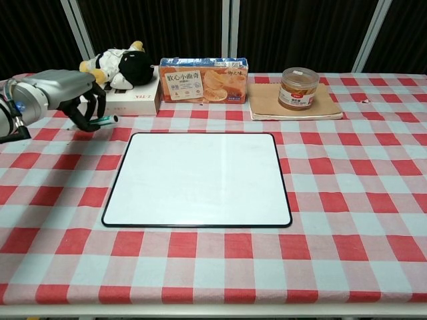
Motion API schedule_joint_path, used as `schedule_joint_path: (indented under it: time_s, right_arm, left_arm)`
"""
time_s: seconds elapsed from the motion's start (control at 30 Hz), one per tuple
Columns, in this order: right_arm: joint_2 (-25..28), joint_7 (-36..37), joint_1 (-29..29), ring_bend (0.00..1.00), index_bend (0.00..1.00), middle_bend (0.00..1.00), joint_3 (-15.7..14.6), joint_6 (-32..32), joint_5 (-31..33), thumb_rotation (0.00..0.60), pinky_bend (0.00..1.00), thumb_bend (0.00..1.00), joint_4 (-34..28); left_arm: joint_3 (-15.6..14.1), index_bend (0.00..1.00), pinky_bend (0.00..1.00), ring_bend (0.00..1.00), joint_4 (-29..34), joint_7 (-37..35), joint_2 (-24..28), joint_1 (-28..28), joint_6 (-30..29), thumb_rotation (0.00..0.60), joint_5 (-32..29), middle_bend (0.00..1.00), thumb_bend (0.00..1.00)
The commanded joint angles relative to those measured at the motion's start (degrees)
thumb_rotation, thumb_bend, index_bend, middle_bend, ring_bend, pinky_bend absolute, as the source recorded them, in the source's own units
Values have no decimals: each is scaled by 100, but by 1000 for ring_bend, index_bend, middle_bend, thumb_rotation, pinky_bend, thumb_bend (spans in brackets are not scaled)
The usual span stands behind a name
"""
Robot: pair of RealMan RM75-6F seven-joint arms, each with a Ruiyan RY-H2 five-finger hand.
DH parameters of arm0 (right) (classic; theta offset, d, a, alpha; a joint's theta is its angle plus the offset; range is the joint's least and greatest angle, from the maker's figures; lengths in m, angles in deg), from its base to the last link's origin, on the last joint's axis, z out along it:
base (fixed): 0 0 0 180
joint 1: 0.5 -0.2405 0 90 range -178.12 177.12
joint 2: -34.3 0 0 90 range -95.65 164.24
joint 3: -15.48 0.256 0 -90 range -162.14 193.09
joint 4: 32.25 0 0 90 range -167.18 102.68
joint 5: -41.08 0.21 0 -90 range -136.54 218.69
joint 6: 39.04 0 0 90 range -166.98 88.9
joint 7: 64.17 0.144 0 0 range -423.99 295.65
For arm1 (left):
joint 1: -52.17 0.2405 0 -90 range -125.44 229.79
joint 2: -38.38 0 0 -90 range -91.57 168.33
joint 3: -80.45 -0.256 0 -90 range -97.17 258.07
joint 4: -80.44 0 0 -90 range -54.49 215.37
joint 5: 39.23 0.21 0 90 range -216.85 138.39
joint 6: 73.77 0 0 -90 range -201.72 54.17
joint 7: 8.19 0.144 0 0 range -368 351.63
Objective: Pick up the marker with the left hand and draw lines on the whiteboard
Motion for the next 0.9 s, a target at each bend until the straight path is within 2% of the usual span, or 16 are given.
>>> schedule_joint_path:
  time_s: [0.03, 0.17, 0.3, 0.4, 0.63, 0.9]
  right_arm:
    - [-3, 5, -3, 2, 61, 162, -3, -3, -9, 600, 0, 212, -1]
    - [7, 20, 16, 2, 61, 162, -21, 16, -30, 600, 0, 212, 0]
    - [16, 43, 36, 2, 61, 162, -32, 25, -24, 600, 0, 212, 3]
    - [16, 54, 37, 1, 61, 162, -39, 13, -24, 600, 0, 212, 7]
    - [-4, 58, 14, 1, 61, 162, -45, -34, -33, 600, 0, 211, 12]
    - [-57, 93, 0, 1, 61, 162, -63, -78, -42, 600, 0, 211, 54]
  left_arm:
    - [377, 595, 941, 881, 1131, -2185, 340, 338, -430, 600, 1118, 623, 418]
    - [327, 594, 933, 875, 983, -3362, 4, 411, -658, 600, 1714, 622, 418]
    - [186, 590, 928, 866, 708, -3999, -339, 433, -782, 600, 2049, 619, 416]
    - [70, 588, 928, 866, 589, -4196, -467, 426, -763, 600, 2195, 619, 417]
    - [-220, 588, 928, 866, 853, -3792, -291, 472, -947, 600, 2583, 629, 418]
    - [-445, 589, 928, 866, 1122, -3251, -76, 567, -756, 600, 2473, 629, 417]
